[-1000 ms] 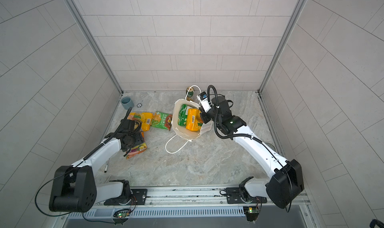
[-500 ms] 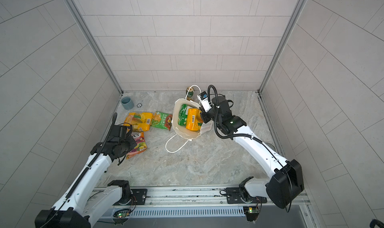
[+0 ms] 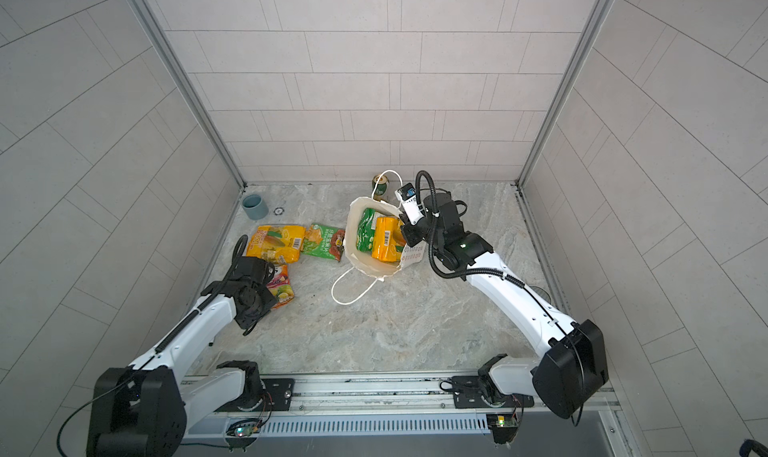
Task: Take the snacks out of the paper bag
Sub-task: 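Raise the left gripper away from the placed candy packet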
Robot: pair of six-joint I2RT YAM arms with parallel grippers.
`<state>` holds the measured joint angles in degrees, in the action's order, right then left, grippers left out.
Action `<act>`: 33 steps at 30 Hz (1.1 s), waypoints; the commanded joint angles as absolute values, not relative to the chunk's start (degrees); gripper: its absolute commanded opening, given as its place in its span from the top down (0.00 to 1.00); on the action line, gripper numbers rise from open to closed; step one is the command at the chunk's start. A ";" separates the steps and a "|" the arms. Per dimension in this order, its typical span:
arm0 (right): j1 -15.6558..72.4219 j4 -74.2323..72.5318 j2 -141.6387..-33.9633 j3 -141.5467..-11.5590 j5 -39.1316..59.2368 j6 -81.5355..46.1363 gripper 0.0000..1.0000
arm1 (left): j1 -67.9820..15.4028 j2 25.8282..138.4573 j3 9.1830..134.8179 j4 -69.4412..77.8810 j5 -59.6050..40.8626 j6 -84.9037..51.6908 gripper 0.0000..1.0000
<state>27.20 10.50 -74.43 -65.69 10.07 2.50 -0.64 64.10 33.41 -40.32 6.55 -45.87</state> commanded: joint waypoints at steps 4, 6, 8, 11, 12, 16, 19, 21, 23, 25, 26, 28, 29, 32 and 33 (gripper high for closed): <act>26.83 10.01 -72.33 -65.07 9.58 2.29 0.91 | 1.48 65.75 32.13 -36.74 11.28 -45.35 0.93; 26.85 9.95 -72.23 -65.11 9.57 2.35 0.91 | 2.86 66.81 31.45 -35.10 11.45 -44.33 0.92; 26.87 9.77 -72.11 -64.87 9.44 2.37 0.91 | 4.61 68.24 31.16 -33.85 11.16 -43.26 0.92; 26.82 9.74 -72.29 -64.86 9.84 2.20 0.91 | 6.83 69.80 31.59 -32.90 10.46 -41.96 0.92; 26.84 9.61 -72.41 -64.96 9.93 2.07 0.91 | 7.32 70.07 32.17 -33.29 10.29 -41.83 0.92; 26.81 9.66 -72.45 -64.93 10.02 2.17 0.91 | 7.67 70.81 33.56 -32.94 10.56 -39.68 0.92; 26.81 9.62 -72.42 -64.87 10.14 2.11 0.91 | 7.79 71.48 33.01 -30.44 9.96 -39.73 0.92; 26.76 9.58 -72.21 -64.87 10.16 2.01 0.91 | 7.80 72.23 33.28 -29.47 10.01 -39.81 0.92; 26.81 9.57 -72.07 -64.80 10.27 2.00 0.91 | 7.72 72.82 33.24 -27.29 8.95 -40.08 0.92; 26.79 9.40 -72.30 -64.82 10.46 1.93 0.91 | 7.73 73.43 33.23 -26.27 7.71 -40.72 0.92; 26.78 9.51 -72.35 -64.90 10.49 1.93 0.91 | 7.78 73.57 33.15 -25.73 7.49 -40.74 0.92; 26.80 9.49 -72.19 -64.78 10.38 1.96 0.92 | 7.77 73.64 33.49 -26.34 9.18 -40.08 0.91; 26.80 9.53 -72.15 -64.79 10.42 2.01 0.92 | 7.73 73.34 33.98 -27.38 10.83 -39.97 0.91; 26.78 9.49 -72.16 -64.80 10.51 2.00 0.92 | 7.76 70.88 33.80 -27.50 11.92 -40.18 0.90; 26.78 9.45 -72.22 -64.78 10.62 1.99 0.92 | 7.81 69.82 33.50 -27.35 12.73 -40.34 0.89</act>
